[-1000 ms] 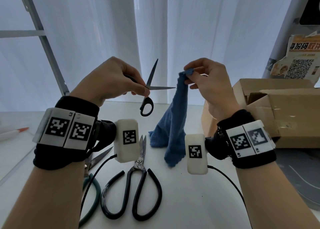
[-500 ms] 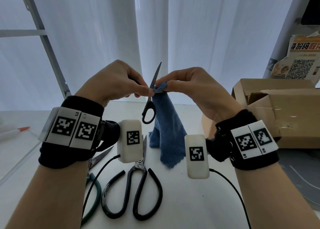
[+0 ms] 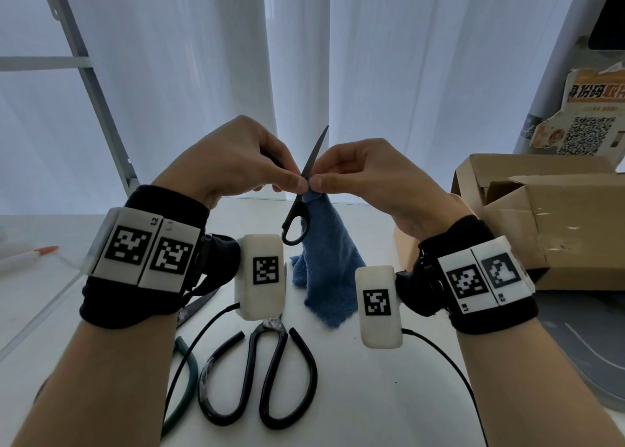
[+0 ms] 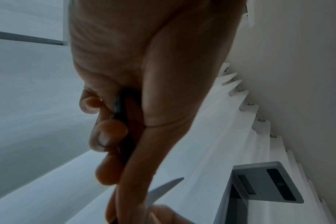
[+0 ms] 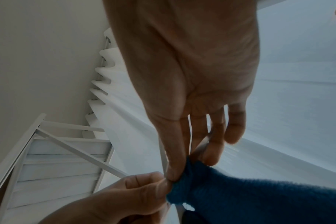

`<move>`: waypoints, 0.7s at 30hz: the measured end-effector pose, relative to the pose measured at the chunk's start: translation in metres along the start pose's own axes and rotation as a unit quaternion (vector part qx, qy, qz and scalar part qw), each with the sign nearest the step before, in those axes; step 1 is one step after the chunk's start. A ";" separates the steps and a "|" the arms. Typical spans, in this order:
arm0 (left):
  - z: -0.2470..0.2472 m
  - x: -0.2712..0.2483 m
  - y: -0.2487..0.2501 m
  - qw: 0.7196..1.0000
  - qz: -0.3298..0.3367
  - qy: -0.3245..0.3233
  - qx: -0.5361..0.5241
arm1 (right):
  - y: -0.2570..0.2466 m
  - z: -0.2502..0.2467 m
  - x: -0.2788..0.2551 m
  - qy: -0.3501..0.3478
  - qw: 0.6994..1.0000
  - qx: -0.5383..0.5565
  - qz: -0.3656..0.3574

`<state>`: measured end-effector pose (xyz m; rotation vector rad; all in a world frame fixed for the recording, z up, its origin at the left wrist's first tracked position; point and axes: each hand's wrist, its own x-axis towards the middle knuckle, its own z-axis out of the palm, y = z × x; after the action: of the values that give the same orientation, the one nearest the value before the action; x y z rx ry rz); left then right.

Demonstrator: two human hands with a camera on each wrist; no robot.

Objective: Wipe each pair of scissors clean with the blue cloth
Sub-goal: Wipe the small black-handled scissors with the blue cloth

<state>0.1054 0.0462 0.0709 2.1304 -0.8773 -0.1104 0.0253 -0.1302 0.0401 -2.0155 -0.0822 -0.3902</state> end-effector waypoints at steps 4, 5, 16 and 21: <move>-0.001 -0.001 0.001 1.000 0.007 0.006 -0.003 | 0.000 0.004 0.001 0.021 0.997 -0.066 0.024; -0.002 -0.002 0.001 1.000 0.009 0.007 -0.003 | 0.000 0.005 0.002 0.023 0.997 -0.072 0.026; 0.004 -0.001 0.002 1.000 0.024 0.003 0.015 | -0.002 0.002 0.002 0.004 0.996 -0.061 0.067; 0.000 0.000 -0.001 0.999 0.029 0.007 0.013 | -0.001 0.001 0.003 -0.011 0.996 -0.030 0.088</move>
<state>0.1061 0.0464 0.0698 2.1250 -0.9354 -0.0558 0.0276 -0.1294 0.0417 -2.0683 0.0948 -0.2616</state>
